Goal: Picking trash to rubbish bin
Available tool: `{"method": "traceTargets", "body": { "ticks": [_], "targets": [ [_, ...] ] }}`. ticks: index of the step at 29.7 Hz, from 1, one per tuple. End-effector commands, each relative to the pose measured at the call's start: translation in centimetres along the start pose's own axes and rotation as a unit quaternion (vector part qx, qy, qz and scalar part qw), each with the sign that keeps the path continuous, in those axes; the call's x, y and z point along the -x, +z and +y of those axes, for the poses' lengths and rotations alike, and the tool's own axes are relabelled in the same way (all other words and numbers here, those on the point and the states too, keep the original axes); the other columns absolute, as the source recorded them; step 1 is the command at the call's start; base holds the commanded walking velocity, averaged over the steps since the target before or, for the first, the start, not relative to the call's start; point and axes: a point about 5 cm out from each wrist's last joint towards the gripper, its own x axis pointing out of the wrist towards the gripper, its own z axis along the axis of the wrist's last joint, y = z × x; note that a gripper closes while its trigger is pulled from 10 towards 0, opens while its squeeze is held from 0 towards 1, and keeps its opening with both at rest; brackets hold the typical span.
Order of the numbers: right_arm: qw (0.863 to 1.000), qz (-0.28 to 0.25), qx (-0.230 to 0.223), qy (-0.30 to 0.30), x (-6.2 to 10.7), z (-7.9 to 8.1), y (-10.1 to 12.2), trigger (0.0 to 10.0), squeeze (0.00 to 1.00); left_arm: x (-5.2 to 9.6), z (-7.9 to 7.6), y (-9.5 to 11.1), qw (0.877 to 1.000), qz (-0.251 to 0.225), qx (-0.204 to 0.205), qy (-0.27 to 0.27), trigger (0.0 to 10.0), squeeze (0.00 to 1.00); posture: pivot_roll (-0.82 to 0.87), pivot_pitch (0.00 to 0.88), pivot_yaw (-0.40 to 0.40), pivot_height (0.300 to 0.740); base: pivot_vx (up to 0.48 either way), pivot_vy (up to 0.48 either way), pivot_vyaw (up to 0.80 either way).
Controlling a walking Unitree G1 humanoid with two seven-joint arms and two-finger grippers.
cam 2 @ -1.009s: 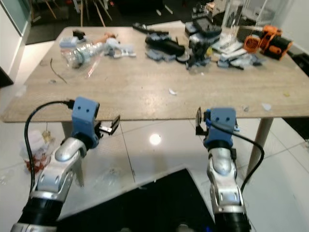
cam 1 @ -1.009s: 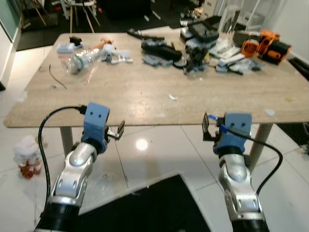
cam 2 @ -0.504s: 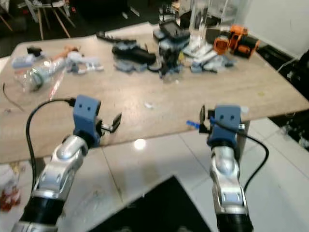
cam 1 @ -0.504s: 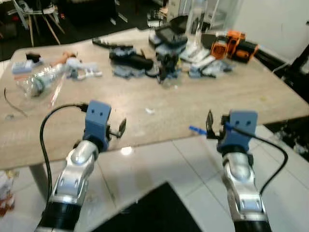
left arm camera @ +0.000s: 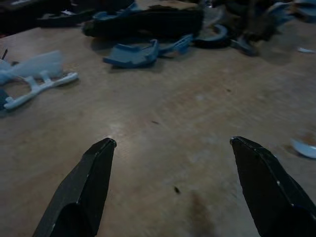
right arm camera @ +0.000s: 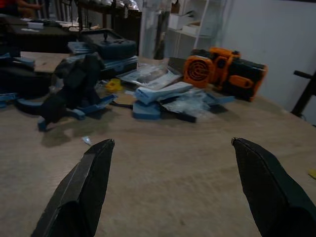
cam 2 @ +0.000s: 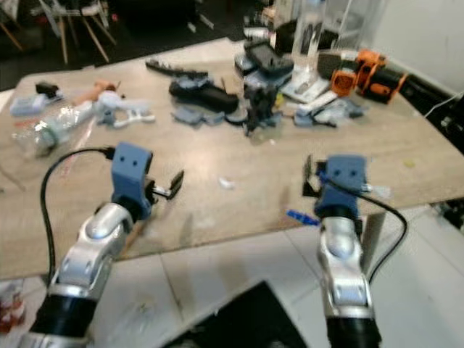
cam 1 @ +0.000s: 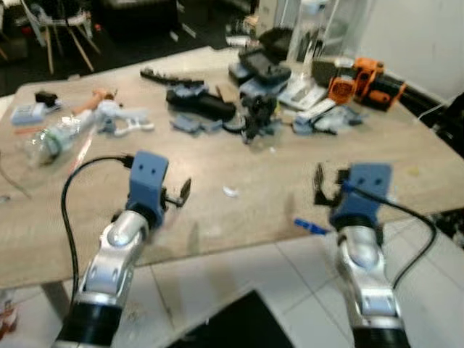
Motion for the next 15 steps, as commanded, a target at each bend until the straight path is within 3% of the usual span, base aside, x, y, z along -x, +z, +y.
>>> {"method": "traceTargets", "body": {
  "ticks": [1,15],
  "targets": [
    [1.000,0.003,0.002,-0.008,0.12,-0.39,-0.03,10.0,0.00,0.25,0.11,-0.49,1.000,0.011,0.001,-0.002,10.0,0.00,-0.02,0.158,0.067,0.740,0.360,0.000,0.00],
    [1.000,0.003,0.002,-0.007,0.00,-0.40,0.09,10.0,0.00,0.25,0.09,-0.47,1.000,0.012,0.000,-0.003,10.0,0.00,-0.02,0.161,0.067,0.740,0.357,0.000,0.00]
  ]
}}
